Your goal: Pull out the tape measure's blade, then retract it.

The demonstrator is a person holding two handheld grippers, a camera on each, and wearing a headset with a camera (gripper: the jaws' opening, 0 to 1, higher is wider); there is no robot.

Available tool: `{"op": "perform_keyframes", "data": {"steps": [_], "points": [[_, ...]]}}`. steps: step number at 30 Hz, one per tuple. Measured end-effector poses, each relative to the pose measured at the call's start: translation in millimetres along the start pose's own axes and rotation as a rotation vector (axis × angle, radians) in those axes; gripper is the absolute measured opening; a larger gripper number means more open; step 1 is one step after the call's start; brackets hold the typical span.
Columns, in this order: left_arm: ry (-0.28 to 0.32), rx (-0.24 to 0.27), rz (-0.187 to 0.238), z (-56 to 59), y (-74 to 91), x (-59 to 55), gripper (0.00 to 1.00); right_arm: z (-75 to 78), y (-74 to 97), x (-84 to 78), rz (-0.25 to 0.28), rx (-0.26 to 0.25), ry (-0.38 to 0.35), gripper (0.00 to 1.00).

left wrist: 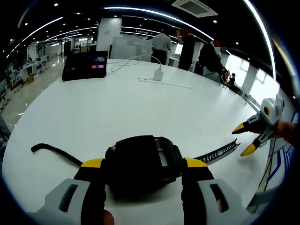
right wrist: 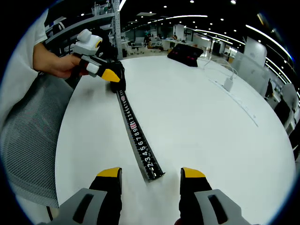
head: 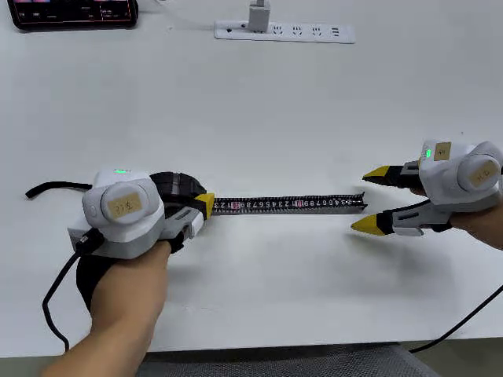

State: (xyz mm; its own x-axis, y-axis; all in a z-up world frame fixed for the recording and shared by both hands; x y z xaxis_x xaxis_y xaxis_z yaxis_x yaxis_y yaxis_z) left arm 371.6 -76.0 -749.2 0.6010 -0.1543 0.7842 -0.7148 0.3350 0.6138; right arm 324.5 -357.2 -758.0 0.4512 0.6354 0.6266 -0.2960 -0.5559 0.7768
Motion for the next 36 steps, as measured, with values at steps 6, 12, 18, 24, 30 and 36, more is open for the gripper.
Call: {"op": "perform_keyframes", "data": {"steps": [6, 12, 18, 24, 30, 36], "points": [[-0.001, -0.008, -0.004, 0.4, 0.4, -0.3, 0.61, 0.2, -1.0, -3.4, -0.013, 0.019, 0.012, 0.38], [-0.002, -0.013, -0.003, 0.2, 0.2, -0.2, 0.61, 2.5, -2.7, -6.6, -0.038, 0.032, 0.051, 0.27], [-0.002, -0.017, -0.003, 0.3, 0.4, 0.0, 0.61, 4.0, -5.1, -7.6, -0.050, 0.050, 0.068, 0.20], [0.001, -0.019, -0.004, 0.3, 0.3, 0.1, 0.61, 5.6, -6.9, -8.1, -0.057, 0.062, 0.076, 0.14], [0.002, -0.021, -0.006, 0.1, 0.2, 0.0, 0.61, 6.3, -9.0, -7.7, -0.062, 0.077, 0.106, 0.12], [0.003, -0.025, -0.016, -0.3, -0.2, -0.4, 0.61, 7.6, -10.2, -8.4, -0.066, 0.083, 0.121, 0.11]]}}
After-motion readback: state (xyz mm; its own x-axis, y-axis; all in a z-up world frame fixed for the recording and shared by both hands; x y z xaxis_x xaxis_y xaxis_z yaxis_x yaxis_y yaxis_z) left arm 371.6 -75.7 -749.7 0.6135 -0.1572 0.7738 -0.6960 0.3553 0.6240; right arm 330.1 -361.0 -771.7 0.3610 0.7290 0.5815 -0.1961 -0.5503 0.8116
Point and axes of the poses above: the centre of the closed fingertips' face, and the gripper's own axes: y roughly backward along the fingers, z roughly to its right, x roughly out of its top, the point moved 2 cm from there along y, roughly backward along the fingers, and after that the axes turned 6 degrees about -y, right-handed, at the moved point
